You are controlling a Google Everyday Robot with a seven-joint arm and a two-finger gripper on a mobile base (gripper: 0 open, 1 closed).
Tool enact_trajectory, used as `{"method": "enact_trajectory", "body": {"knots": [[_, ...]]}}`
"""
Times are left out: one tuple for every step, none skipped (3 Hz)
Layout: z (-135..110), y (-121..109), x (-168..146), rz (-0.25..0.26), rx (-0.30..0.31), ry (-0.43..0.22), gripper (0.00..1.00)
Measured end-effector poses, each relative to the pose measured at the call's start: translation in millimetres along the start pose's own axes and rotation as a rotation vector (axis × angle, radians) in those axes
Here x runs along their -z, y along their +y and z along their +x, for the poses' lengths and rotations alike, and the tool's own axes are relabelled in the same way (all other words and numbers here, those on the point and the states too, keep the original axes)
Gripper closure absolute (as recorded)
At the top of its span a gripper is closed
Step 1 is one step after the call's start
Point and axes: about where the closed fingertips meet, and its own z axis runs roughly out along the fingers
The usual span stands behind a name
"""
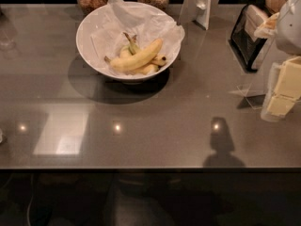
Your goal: Pick banana from white bowl
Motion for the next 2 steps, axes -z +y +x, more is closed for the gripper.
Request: {"method": "enact_trajectory", "body": {"knots": [[-0.1, 0.0, 0.0, 0.000, 0.000, 0.000, 0.00], [-8.3, -4.3, 1.7, 0.022, 0.018, -0.034, 0.00]]}}
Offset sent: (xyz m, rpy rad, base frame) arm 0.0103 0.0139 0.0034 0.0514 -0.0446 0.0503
